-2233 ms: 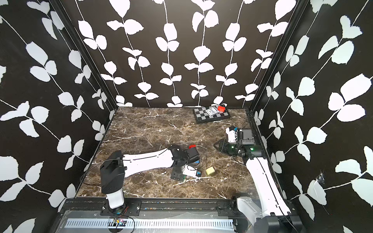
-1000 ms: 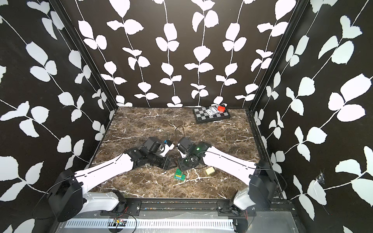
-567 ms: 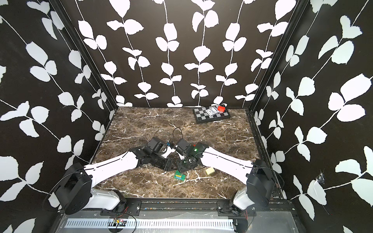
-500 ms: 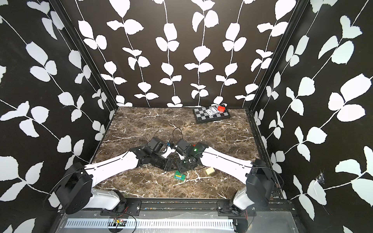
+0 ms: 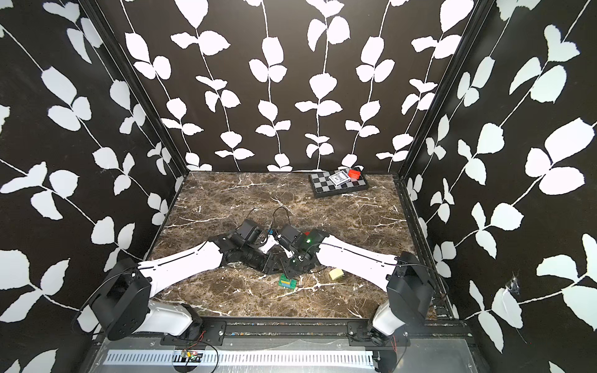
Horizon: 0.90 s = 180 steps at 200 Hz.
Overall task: Assemble the number 1 with lego
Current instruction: Assemble the lego brick with the lego brick, then pick up the lego brick from the center of the board.
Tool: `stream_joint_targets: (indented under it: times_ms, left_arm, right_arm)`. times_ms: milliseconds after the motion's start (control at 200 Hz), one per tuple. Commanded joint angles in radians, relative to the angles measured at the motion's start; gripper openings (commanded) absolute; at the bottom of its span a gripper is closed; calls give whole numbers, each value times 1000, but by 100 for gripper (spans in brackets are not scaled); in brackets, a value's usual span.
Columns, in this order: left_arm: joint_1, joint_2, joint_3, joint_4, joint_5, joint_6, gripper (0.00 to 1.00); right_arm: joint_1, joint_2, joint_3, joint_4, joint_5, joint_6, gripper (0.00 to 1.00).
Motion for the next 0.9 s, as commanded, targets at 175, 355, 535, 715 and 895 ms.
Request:
stream_joint_targets:
  times_ms: [175,355,535,715,895]
  left_arm:
    - [-2,43,-22,-74,-22,35,41]
    - [-2,22,-25,-51,-20,38,44]
    - [-1,-37,11,-4,-56,22,53]
    - [-1,-122,30,68,-117,-18,64]
    - [-1,-181,30,92,-180,-25,66]
  right_arm:
    - [20,81,-90,-94,58,-7,32]
    - [20,48,-70,-67,35,-16,34]
    - [13,-94,-38,55,7,-29,50]
    - [-51,-275,-102,148,5,13,59]
    - [-182,-432,-234,-126,268,186,64]
